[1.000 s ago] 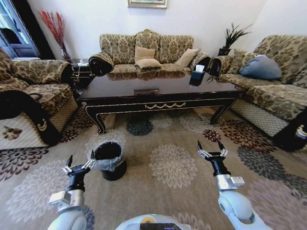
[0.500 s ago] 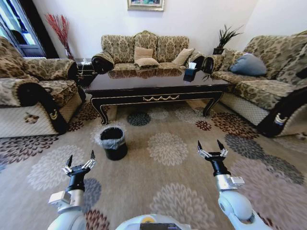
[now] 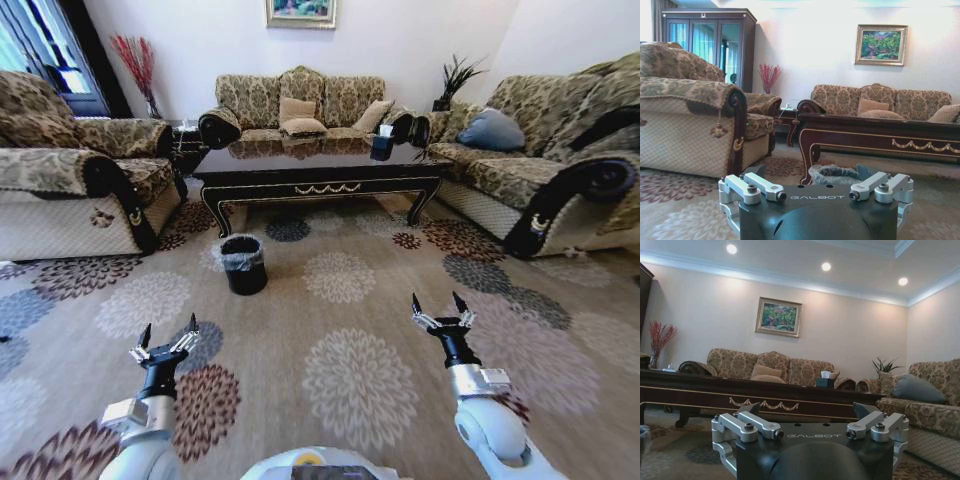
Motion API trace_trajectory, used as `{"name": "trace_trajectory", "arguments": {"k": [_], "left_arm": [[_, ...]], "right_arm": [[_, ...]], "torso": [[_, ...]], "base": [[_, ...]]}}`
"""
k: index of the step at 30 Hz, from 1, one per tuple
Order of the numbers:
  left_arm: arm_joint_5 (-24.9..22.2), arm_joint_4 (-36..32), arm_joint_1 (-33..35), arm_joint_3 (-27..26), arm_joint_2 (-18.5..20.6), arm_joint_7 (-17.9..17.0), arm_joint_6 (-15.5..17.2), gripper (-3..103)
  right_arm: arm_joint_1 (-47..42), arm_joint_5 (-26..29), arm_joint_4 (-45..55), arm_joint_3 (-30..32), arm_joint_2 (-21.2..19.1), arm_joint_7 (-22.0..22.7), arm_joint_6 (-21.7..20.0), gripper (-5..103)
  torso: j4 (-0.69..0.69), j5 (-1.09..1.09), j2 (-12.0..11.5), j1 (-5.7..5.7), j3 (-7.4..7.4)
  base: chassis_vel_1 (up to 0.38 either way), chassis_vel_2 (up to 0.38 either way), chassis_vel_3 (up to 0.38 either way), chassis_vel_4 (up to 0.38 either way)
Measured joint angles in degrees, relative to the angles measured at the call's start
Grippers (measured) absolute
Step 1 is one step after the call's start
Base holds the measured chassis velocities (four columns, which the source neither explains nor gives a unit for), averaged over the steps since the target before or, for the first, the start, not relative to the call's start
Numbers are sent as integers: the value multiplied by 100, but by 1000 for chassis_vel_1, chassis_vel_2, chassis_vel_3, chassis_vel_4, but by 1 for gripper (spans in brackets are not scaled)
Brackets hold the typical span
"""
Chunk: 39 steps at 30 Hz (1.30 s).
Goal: Move to the front of the table and pick up the trash from the floor, then place it into the trash bin.
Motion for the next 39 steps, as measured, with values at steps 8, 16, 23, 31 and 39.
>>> {"name": "trace_trajectory", "arguments": {"k": [8, 16, 23, 31, 39], "left_arm": [[0, 0, 0, -1, 0, -1, 0, 100], [0, 0, 0, -1, 0, -1, 0, 100], [0, 0, 2, 0, -1, -1, 1, 100], [0, 0, 0, 0, 0, -1, 1, 100], [-1, 0, 0, 0, 1, -1, 1, 100]], "right_arm": [[0, 0, -1, 0, 0, 0, 0, 100], [0, 0, 1, -1, 0, 0, 0, 100], [-1, 0, 2, -2, 1, -1, 0, 100], [0, 0, 1, -1, 1, 0, 0, 100], [1, 0, 1, -1, 1, 0, 0, 100]], "torso": [[0, 6, 1, 1, 2], [1, 5, 0, 1, 2], [2, 5, 1, 0, -1], [0, 5, 1, 1, 3], [0, 5, 0, 1, 1]], "base": [[359, -342, -364, 344], [364, -355, -366, 373], [301, -381, -310, 372], [57, -86, -73, 81], [-27, 41, 34, -25]]}}
